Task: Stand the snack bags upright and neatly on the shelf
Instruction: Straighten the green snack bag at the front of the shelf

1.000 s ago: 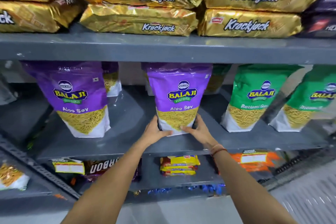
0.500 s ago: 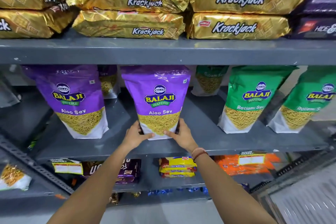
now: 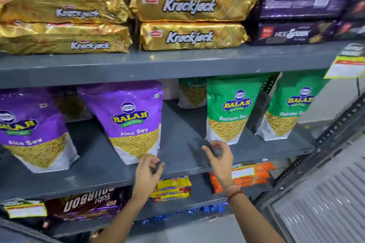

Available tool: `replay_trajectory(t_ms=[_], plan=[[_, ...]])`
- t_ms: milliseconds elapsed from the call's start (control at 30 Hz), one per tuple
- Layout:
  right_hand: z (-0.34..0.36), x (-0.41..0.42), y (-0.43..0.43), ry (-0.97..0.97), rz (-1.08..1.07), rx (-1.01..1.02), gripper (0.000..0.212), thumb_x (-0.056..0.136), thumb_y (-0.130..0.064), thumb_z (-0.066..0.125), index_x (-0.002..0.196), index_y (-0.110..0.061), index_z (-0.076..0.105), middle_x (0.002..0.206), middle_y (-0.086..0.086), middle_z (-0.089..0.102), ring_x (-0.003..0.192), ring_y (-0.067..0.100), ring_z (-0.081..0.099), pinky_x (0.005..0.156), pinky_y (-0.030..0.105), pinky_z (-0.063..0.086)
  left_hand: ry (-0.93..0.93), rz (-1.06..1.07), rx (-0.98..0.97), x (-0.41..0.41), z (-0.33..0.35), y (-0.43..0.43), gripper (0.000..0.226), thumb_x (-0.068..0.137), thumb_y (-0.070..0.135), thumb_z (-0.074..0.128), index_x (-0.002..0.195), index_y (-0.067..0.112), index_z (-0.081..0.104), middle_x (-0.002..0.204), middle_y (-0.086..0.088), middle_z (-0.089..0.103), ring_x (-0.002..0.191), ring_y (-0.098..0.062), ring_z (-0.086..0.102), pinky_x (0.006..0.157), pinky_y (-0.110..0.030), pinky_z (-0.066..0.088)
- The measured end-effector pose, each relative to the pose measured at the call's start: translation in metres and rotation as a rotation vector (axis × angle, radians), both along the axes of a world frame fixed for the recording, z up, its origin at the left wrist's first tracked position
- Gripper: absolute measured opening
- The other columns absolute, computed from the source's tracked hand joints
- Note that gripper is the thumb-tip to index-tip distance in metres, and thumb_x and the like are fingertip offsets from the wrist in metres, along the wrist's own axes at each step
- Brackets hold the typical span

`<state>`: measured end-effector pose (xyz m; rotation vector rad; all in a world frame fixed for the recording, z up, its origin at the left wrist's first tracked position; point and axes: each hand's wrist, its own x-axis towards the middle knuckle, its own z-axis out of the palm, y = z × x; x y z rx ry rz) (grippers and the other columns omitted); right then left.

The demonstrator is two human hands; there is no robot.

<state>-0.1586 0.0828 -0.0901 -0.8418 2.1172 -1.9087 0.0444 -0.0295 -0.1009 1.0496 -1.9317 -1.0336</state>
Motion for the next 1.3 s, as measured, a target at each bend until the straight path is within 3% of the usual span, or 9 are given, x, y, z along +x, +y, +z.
replay_trajectory(t_ms=[100,167,233,333,433,533,667,900,1300], plan=[[0.008,-0.043,0.019,-0.015,-0.126,0.002,0.044,0.070,-0.020,0.084,0.101,-0.034,0.056,0.101,-0.002,0.053,0.092,-0.001,0.055,0.077,0.006,0.041,-0.075,-0.141,-0.037,-0.053,0.011,0.004,0.023,0.077,0.015,0.072,0.096,0.013,0.059,0.092,-0.007,0.058,0.077,-0.019,0.059,0.076,-0.040,0.053],[0.011,-0.071,0.024,-0.054,-0.123,0.081,0.072,0.065,-0.021,0.087,0.126,-0.016,0.050,0.117,0.003,0.046,0.112,0.013,0.047,0.096,0.017,0.039,-0.113,-0.185,-0.032,-0.089,0.017,0.005,0.043,0.073,0.019,0.075,0.111,0.010,0.057,0.105,-0.008,0.057,0.083,-0.016,0.058,0.083,-0.037,0.051],[0.012,-0.095,0.026,-0.131,-0.042,0.156,0.094,0.064,-0.020,0.088,0.142,-0.009,0.035,0.137,0.008,0.041,0.129,0.019,0.041,0.109,0.037,0.036,-0.143,-0.218,0.086,-0.124,0.021,0.003,0.070,0.069,0.023,0.079,0.129,0.008,0.046,0.125,-0.014,0.052,0.102,-0.019,0.056,0.095,-0.036,0.046],[0.013,-0.113,0.024,-0.159,0.172,0.192,0.097,0.068,-0.018,0.086,0.146,-0.018,0.028,0.148,0.006,0.041,0.135,0.023,0.042,0.113,0.048,0.036,-0.204,-0.309,0.275,-0.160,0.019,0.002,0.100,0.067,0.029,0.081,0.145,0.012,0.022,0.147,-0.011,0.037,0.134,-0.026,0.038,0.108,-0.041,0.036],[0.010,-0.117,0.020,-0.193,0.196,0.166,0.091,0.071,-0.016,0.084,0.145,-0.021,0.032,0.147,0.003,0.046,0.134,0.022,0.044,0.111,0.051,0.038,-0.203,-0.399,0.271,-0.179,0.015,0.007,0.082,0.070,0.027,0.079,0.138,0.013,0.035,0.135,0.000,0.051,0.129,-0.025,0.046,0.101,-0.036,0.042],[0.007,-0.114,0.020,-0.228,0.172,0.134,0.084,0.070,-0.016,0.084,0.140,-0.018,0.038,0.141,0.006,0.052,0.130,0.024,0.049,0.109,0.052,0.041,-0.097,-0.327,0.244,-0.183,0.016,0.017,0.058,0.073,0.019,0.075,0.125,0.012,0.051,0.127,-0.006,0.062,0.116,-0.023,0.058,0.099,-0.042,0.046],[0.003,-0.102,0.021,-0.166,0.183,0.133,0.066,0.068,-0.019,0.086,0.121,-0.023,0.047,0.125,0.005,0.062,0.117,0.023,0.059,0.101,0.053,0.047,-0.078,-0.222,0.183,-0.169,0.014,0.023,0.043,0.075,0.018,0.073,0.113,0.010,0.057,0.114,-0.008,0.069,0.105,-0.020,0.065,0.090,-0.028,0.049],[0.002,-0.084,0.014,-0.134,0.197,0.137,0.062,0.067,-0.022,0.086,0.113,-0.030,0.046,0.121,0.006,0.063,0.112,0.024,0.061,0.099,0.051,0.050,-0.069,-0.170,0.154,-0.150,0.014,0.024,0.049,0.078,0.016,0.071,0.122,0.008,0.051,0.122,-0.009,0.065,0.110,-0.019,0.062,0.084,-0.010,0.041],[0.012,-0.070,0.016,-0.091,0.169,0.330,0.077,0.078,-0.018,0.078,0.140,-0.010,0.033,0.134,0.014,0.056,0.125,0.032,0.052,0.104,0.041,0.044,-0.183,-0.163,0.233,-0.150,0.024,0.020,0.051,0.076,0.016,0.073,0.121,0.008,0.051,0.124,-0.013,0.064,0.114,-0.026,0.060,0.102,-0.040,0.046]])
